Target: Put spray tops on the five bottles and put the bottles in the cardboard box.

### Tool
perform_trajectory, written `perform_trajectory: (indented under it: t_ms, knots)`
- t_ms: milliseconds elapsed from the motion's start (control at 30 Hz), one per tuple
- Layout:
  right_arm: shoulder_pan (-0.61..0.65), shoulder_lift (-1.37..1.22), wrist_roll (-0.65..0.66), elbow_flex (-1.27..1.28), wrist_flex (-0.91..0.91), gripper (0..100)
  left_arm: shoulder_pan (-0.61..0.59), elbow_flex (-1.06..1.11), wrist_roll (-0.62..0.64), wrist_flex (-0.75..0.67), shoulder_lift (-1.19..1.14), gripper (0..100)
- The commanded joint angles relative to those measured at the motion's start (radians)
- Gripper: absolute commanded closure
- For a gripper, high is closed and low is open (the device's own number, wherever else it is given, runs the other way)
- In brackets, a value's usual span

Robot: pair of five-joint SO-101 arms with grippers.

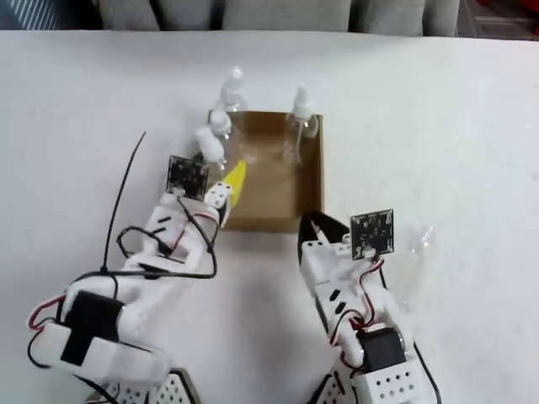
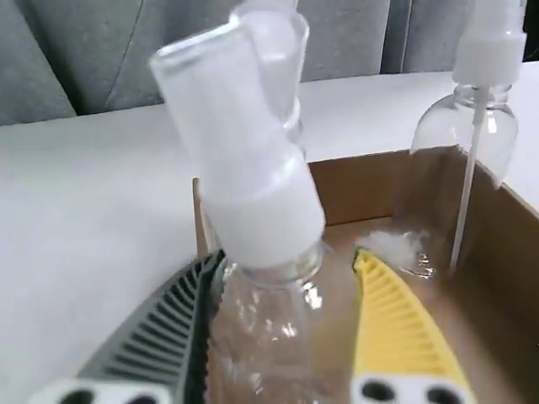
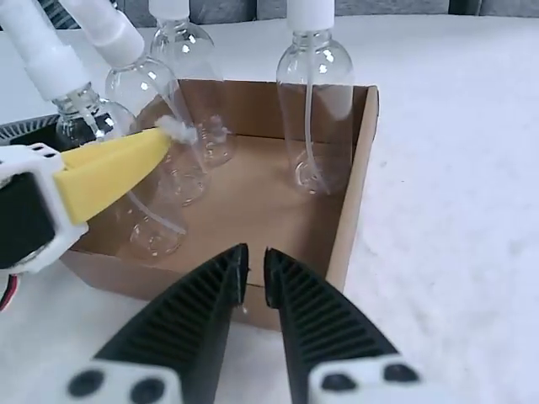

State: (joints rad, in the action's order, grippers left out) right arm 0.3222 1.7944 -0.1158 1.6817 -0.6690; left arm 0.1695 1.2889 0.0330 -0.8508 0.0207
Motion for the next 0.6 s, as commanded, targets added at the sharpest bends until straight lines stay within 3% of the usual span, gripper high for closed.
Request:
perform_trajectory:
  t_ms: [0, 367, 567]
  knots:
    - [-0.010, 0.005, 0.002, 0.008, 0.001, 98.4, -0.010, -0.006, -0.008, -0.074, -0.036, 98]
    - [-0.010, 0.005, 0.002, 0.008, 0.001, 98.4, -0.004, 0.043, -0.008, -0.115, -0.035, 98]
    - [-0.010, 0.005, 0.002, 0.008, 0.001, 98.4, -0.008, 0.074, -0.008, -0.115, -0.012, 85]
